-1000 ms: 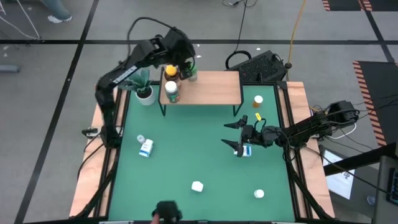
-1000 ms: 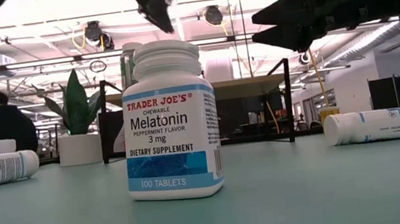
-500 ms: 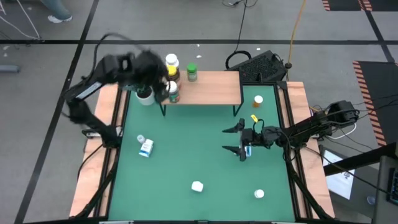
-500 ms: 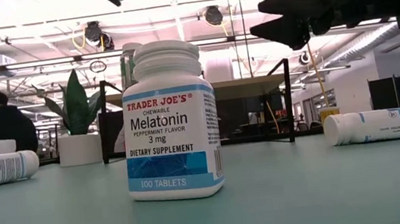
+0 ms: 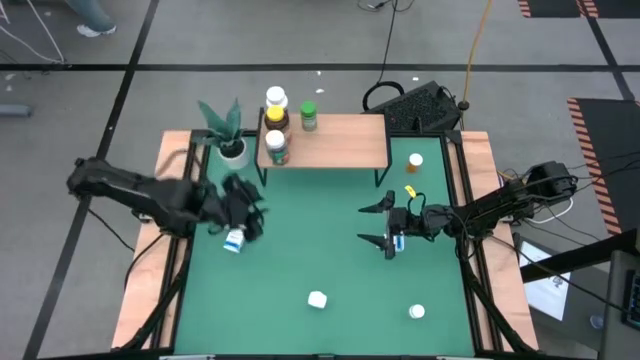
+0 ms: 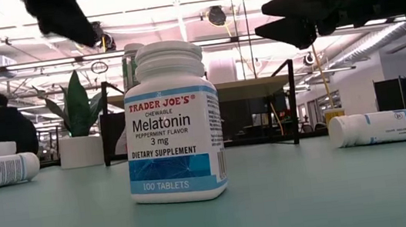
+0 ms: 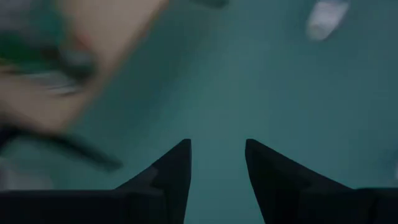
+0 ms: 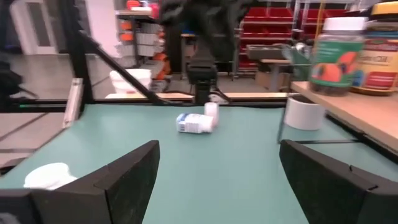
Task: Pick and place medicine bottles onto shelf by color
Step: Put the top right white blue pill bottle on the shelf aligned with the green pill bottle
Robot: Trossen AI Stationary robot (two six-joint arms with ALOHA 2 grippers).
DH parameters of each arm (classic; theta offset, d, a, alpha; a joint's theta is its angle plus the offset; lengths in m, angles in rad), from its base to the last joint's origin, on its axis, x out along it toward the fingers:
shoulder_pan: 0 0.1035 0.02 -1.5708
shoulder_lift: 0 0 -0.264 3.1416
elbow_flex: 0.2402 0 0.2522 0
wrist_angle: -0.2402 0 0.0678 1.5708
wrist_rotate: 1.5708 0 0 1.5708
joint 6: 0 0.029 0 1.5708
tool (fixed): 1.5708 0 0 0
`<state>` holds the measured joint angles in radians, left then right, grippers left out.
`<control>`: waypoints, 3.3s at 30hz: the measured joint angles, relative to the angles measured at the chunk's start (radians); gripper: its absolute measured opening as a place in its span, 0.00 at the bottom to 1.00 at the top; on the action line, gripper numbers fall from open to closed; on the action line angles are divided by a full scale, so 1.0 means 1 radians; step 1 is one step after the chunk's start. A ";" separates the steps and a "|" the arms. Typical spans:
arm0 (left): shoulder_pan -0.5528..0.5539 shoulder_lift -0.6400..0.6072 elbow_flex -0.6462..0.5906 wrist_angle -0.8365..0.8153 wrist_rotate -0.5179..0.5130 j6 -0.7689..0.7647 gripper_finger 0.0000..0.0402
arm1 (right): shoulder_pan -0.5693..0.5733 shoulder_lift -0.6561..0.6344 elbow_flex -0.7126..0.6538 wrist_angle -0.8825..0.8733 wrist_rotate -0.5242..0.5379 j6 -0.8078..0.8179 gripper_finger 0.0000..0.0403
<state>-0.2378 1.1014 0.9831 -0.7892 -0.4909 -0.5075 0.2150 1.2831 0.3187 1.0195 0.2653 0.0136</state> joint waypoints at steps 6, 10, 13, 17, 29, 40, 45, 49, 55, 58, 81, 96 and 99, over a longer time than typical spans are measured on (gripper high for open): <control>-0.055 0.065 -0.383 0.841 0.121 0.256 0.38 | 0.000 0.000 0.000 -0.011 -0.001 -0.013 0.81; -0.069 0.122 -0.488 1.171 0.185 0.385 0.39 | 0.000 0.009 0.000 -0.013 -0.003 0.016 0.81; -0.072 0.170 -0.513 1.314 0.196 0.398 0.39 | 0.000 0.026 0.001 -0.008 -0.002 0.018 0.81; -0.070 0.264 -0.510 1.413 0.224 0.400 0.41 | 0.000 0.041 0.001 -0.016 -0.005 0.033 0.81; -0.063 0.421 -0.504 1.490 0.242 0.539 0.55 | 0.096 0.224 0.217 -0.263 -0.033 -0.047 0.81; -0.016 0.433 -0.506 1.474 0.237 0.500 0.51 | 0.130 0.025 0.344 -1.046 -0.111 0.270 0.81; 0.000 0.433 -0.506 1.492 0.236 0.500 0.51 | 0.134 -0.101 0.344 -1.353 -0.106 0.338 0.81; 0.016 0.433 -0.506 1.502 0.236 0.503 0.51 | 0.134 -0.159 0.339 -1.507 -0.105 0.342 0.81; 0.036 0.433 -0.506 1.502 0.236 0.503 0.51 | 0.103 -0.195 0.312 -1.595 -0.026 0.371 0.81; 0.038 0.433 -0.506 1.500 0.236 0.503 0.51 | 0.093 -0.205 0.312 -1.635 -0.027 0.428 0.81; 0.052 0.433 -0.506 1.497 0.238 0.599 0.50 | 0.092 -0.204 0.036 -1.233 -0.076 0.475 0.79; 0.075 0.433 -0.506 1.539 0.238 0.435 0.52 | 0.093 -0.203 -0.124 -0.543 0.209 0.339 0.54; 0.075 0.433 -0.506 1.577 0.238 0.409 0.56 | 0.092 -0.203 -0.112 -0.481 0.287 0.274 0.55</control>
<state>-0.1631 1.5345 0.4774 0.7878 -0.2532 -0.0987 0.3073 1.0798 0.2072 0.5383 0.5523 0.2877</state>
